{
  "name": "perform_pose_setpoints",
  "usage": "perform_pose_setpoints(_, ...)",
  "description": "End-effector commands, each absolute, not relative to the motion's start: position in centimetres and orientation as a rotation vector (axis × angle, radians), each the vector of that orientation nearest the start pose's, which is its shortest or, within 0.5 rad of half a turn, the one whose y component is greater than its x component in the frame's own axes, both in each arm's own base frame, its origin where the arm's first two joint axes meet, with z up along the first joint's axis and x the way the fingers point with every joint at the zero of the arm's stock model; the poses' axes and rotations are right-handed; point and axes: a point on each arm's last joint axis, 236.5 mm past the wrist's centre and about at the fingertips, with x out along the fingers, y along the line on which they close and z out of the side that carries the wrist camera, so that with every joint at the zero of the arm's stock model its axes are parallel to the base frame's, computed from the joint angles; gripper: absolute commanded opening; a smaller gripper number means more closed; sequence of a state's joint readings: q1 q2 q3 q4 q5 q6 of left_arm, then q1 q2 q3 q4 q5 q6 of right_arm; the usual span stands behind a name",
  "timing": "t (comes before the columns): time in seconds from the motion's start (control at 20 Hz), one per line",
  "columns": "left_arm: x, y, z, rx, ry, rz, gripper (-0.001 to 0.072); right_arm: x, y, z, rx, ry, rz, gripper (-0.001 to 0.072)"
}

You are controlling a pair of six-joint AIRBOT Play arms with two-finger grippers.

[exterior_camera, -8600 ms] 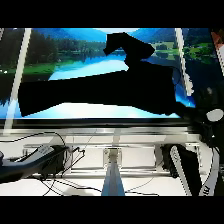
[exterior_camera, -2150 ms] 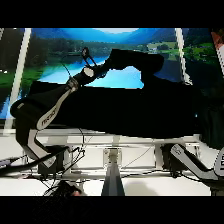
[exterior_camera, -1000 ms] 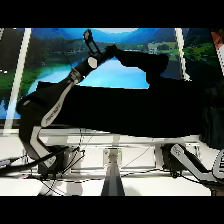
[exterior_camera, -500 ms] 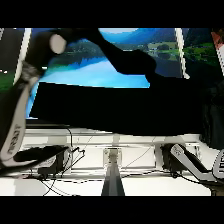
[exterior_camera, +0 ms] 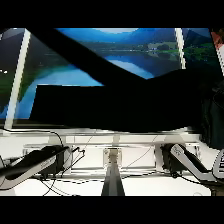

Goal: Fold the clothes and pants, and hang the long-sleeved shirts on hangers.

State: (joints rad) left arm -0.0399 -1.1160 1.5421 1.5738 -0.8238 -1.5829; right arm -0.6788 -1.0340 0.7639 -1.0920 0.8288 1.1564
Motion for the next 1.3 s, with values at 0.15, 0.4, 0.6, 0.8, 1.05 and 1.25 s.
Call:
perform_pose_setpoints(0.15, 41.3, 5.4, 22.8, 0.037, 0.760, 0.161, 0.0005, 34.1, -14.6, 1.1, 0.428, 0.844, -0.177, 0.0026)
perform_pose_setpoints(0.4, 42.5, 10.7, 20.8, 0.044, 0.787, 0.308, 0.0005, 36.6, -16.9, 2.8, 0.433, 0.695, -0.239, 0.0026)
perform_pose_setpoints(0.6, 45.1, 13.1, 14.0, -0.067, 0.909, 0.383, 0.0006, 39.4, -17.9, 3.2, 0.635, 0.558, -0.296, 0.0026)
perform_pose_setpoints(0.8, 46.0, 12.3, 5.7, -0.115, 1.113, 0.360, 0.0007, 41.2, -16.6, 2.2, 0.594, 0.559, -0.293, 0.0026)
perform_pose_setpoints(1.05, 49.4, 11.0, 0.2, -0.184, 1.119, 0.301, 0.0007, 42.3, -14.4, 2.1, 0.551, 0.570, -0.248, 0.0027)
perform_pose_setpoints(1.25, 53.4, 11.1, 0.5, -0.198, 0.962, 0.274, 0.0007, 42.0, -14.7, 1.8, 0.495, 0.588, -0.252, 0.0027)
